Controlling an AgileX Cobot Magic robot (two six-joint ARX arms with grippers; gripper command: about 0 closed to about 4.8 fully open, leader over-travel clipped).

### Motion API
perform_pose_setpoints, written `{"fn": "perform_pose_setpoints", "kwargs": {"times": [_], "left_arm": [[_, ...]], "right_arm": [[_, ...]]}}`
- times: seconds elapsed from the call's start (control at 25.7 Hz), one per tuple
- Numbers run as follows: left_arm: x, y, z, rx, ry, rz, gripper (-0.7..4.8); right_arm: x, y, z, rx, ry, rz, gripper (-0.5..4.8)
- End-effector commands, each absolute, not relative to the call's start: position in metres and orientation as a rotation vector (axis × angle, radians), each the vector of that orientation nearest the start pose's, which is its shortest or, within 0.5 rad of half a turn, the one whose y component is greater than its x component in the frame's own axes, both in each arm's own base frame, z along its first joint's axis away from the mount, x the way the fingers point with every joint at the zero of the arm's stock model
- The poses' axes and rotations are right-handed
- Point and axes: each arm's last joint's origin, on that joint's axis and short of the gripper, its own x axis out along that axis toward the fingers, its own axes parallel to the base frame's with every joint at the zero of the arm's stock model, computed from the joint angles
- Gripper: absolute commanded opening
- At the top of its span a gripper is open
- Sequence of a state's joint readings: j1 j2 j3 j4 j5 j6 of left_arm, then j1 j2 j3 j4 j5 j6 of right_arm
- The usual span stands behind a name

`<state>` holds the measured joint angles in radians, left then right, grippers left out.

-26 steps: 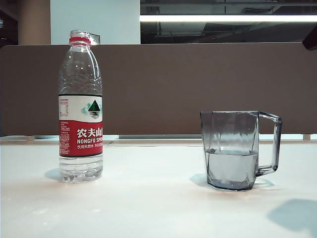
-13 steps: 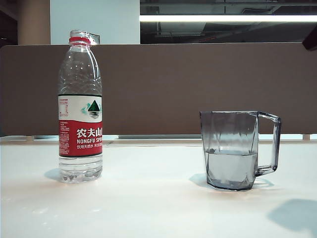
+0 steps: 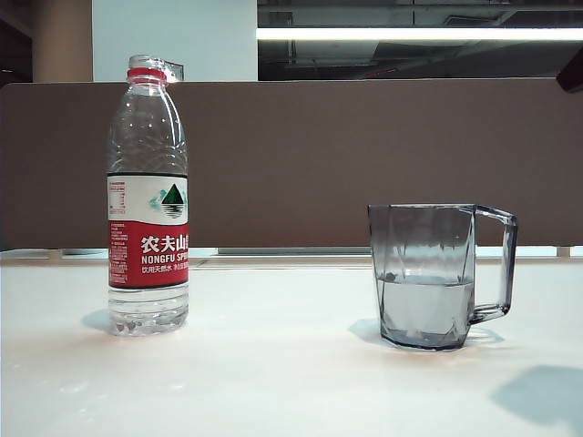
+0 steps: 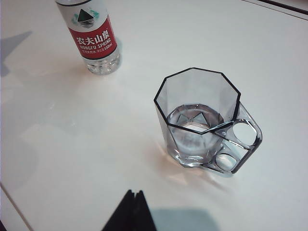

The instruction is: Pick up the mineral water bottle with the left hand on the table and pour water into the mug until it's half full.

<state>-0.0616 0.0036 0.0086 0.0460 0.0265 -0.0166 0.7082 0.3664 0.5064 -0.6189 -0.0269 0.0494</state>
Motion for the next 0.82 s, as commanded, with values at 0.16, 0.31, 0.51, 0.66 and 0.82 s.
{"fn": "perform_pose_setpoints", "kwargs": {"times": [0.16,0.31,0.51,0.66,0.82], "left_arm": [[0.0970,-0.0065,0.1706,-0.001,-0.046,-0.086,-0.06],[0.0970,-0.0065,0.1707,-0.006,-0.047,-0.086,-0.06],[0.0970,-0.0064,0.1713,-0.042,-0.052,-0.083,-0.06],[0.0970,-0.0064,0.1711,-0.038,-0.050,-0.083,-0.05],[0.0970,-0.0064,0.1706,-0.038,-0.044,-0.083,-0.05]], "right_arm": [[0.0707,0.0615,0.2509,-0.106,0.455,0.708,-0.01],[0.0707,0.0615,0.2509,-0.106,0.455,0.708,-0.01],[0.0707,0.0615,0.2509,-0.106,0.455,0.708,-0.01],[0.0707,0.0615,0.2509,-0.106,0.455,0.708,-0.01],[0.0707,0.0615,0.2509,-0.106,0.455,0.708,-0.01]]}}
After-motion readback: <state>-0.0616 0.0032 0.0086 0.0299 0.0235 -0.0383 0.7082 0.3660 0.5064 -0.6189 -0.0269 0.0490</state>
